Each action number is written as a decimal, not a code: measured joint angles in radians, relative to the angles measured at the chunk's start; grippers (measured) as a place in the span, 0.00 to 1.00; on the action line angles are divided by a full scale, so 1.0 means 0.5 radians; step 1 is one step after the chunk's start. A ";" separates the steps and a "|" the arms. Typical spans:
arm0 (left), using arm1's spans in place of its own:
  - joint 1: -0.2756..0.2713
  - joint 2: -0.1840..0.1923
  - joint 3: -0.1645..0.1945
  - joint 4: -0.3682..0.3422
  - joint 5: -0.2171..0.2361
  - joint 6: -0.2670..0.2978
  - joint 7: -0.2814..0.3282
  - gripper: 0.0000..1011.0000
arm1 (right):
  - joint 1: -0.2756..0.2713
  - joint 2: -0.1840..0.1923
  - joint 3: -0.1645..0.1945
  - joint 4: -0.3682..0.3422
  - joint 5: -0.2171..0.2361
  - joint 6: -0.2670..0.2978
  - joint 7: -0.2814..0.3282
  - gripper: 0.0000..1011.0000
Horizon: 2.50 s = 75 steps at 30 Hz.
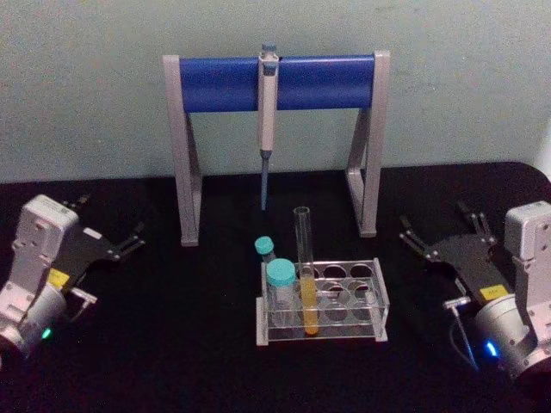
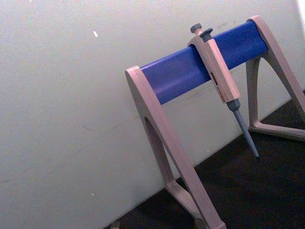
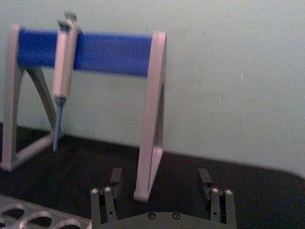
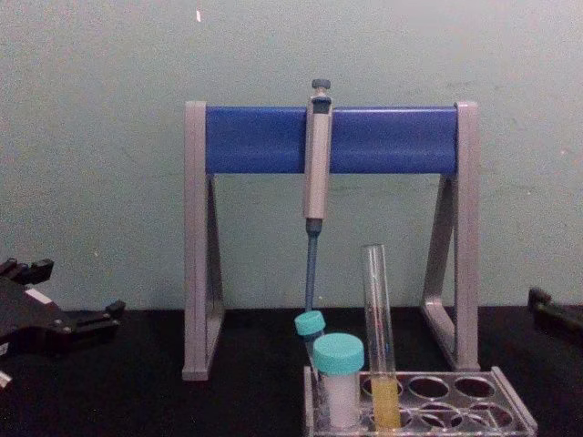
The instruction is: Pick up the test tube from the test tube rack, shake it, then place it back into the test tube rack.
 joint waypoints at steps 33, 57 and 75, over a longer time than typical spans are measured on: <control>0.000 0.000 0.000 0.000 0.000 0.000 0.000 0.99 | 0.011 -0.103 0.051 0.232 -0.035 0.146 0.108 0.99; 0.000 0.000 0.000 0.000 0.000 0.000 0.000 0.99 | 0.010 -0.099 0.049 0.225 -0.033 0.142 0.103 0.99; 0.000 0.000 0.000 0.000 0.000 0.000 0.000 0.99 | 0.010 -0.099 0.049 0.225 -0.031 0.142 0.103 0.99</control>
